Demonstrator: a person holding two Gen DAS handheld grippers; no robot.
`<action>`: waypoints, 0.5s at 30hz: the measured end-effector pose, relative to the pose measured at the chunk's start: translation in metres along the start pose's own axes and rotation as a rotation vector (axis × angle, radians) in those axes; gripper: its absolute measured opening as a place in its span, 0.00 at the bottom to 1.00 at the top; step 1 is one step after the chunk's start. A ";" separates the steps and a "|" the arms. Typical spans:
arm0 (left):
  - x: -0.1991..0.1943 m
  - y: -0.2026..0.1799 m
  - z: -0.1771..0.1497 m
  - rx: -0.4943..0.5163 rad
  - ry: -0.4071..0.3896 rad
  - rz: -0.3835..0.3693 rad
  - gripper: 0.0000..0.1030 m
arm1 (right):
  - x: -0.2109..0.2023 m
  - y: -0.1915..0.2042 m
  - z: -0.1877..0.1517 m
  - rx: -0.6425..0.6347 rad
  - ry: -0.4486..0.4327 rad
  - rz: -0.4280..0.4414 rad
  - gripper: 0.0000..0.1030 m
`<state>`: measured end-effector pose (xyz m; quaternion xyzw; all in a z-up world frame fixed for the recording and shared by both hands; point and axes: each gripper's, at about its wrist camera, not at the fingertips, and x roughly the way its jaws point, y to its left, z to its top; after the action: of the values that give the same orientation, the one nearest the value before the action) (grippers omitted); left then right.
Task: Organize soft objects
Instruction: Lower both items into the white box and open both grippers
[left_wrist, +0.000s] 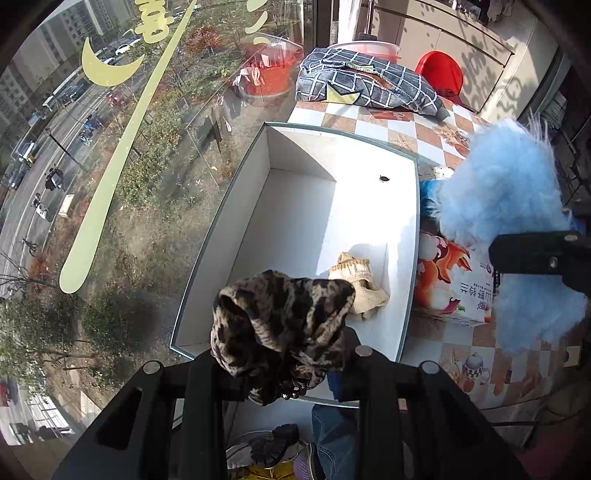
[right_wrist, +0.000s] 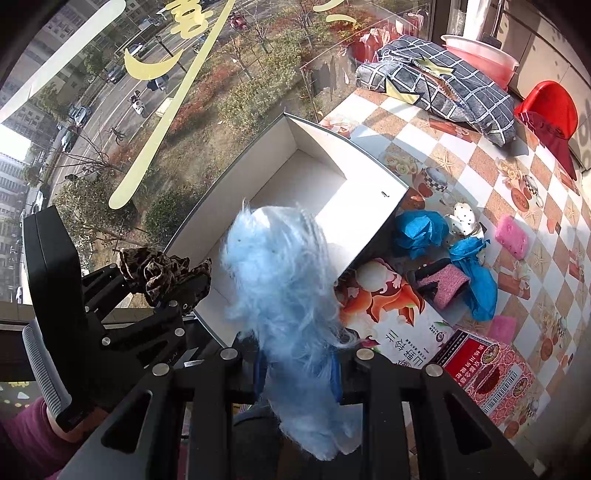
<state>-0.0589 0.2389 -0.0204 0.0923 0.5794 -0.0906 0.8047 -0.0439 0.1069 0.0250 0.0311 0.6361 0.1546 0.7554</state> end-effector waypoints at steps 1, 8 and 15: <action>0.002 0.001 0.000 -0.004 0.003 0.001 0.32 | 0.002 0.001 0.002 0.001 0.005 0.003 0.27; 0.011 0.006 0.001 -0.006 0.016 0.005 0.32 | 0.016 0.006 0.017 0.021 0.035 0.024 0.27; 0.018 0.006 0.001 -0.012 0.027 0.001 0.32 | 0.023 0.006 0.030 0.046 0.049 0.037 0.27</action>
<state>-0.0512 0.2437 -0.0369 0.0889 0.5908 -0.0857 0.7973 -0.0131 0.1237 0.0105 0.0566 0.6573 0.1544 0.7355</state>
